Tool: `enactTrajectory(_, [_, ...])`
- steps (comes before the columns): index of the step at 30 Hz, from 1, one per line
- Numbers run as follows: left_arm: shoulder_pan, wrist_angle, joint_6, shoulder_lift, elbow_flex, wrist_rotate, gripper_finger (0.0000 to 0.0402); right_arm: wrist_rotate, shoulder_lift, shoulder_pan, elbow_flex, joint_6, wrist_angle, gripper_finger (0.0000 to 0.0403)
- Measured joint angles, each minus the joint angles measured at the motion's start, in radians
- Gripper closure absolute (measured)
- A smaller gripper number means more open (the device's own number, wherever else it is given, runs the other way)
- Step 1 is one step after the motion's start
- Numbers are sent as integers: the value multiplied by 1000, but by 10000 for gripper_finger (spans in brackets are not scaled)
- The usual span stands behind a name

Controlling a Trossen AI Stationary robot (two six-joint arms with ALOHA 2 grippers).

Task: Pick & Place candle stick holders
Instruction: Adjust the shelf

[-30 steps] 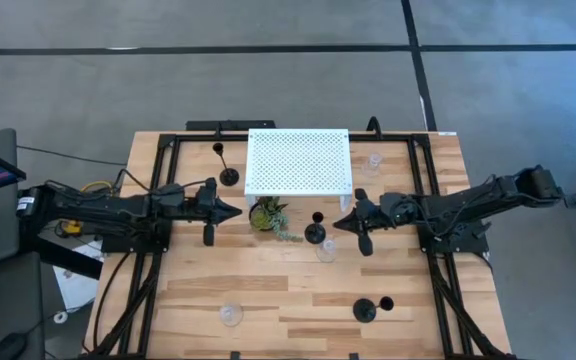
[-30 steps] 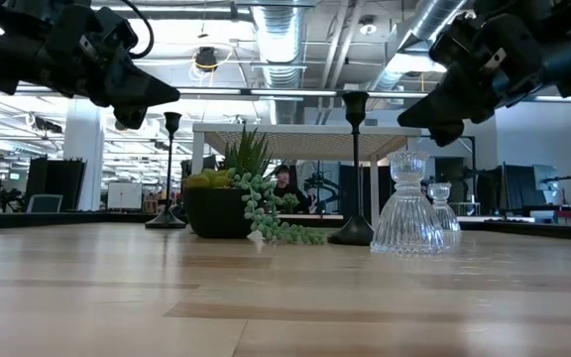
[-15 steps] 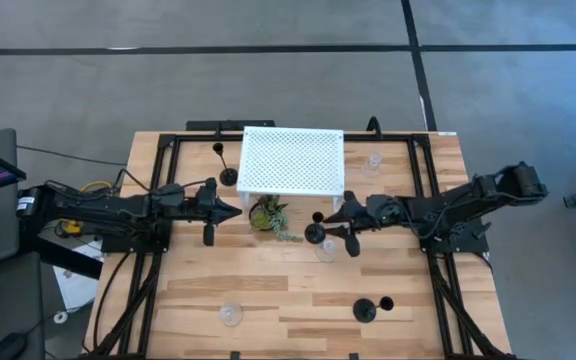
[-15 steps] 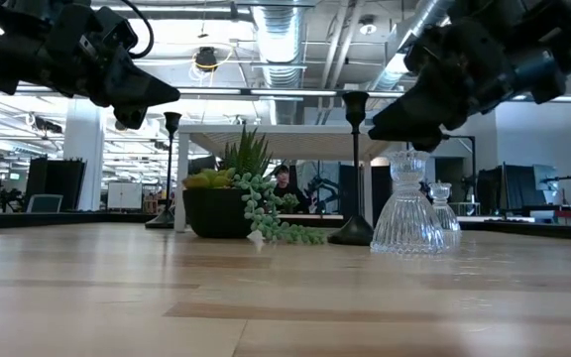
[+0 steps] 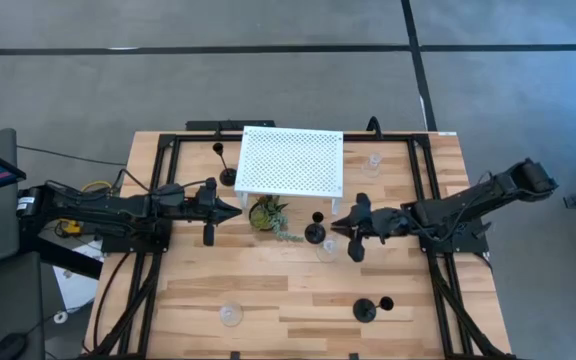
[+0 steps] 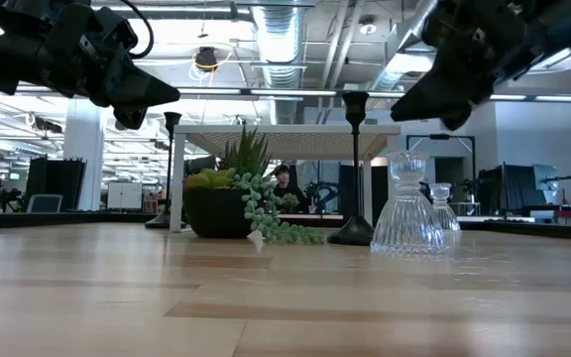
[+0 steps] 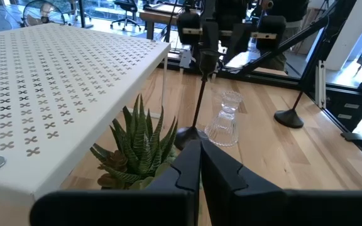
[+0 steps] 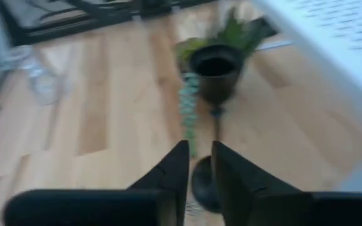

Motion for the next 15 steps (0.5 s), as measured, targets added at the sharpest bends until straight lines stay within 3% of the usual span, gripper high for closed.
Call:
enactTrajectory(4, [0, 0, 0, 0, 0, 0, 389, 118, -10, 35, 0, 4, -37, 396])
enactTrajectory(8, [0, 0, 0, 0, 0, 0, 389, 144, 22, 39, 0, 47, -24, 400])
enactTrajectory(15, [0, 0, 0, 0, 0, 0, 389, 288, 123, 37, 0, 94, 17, 402])
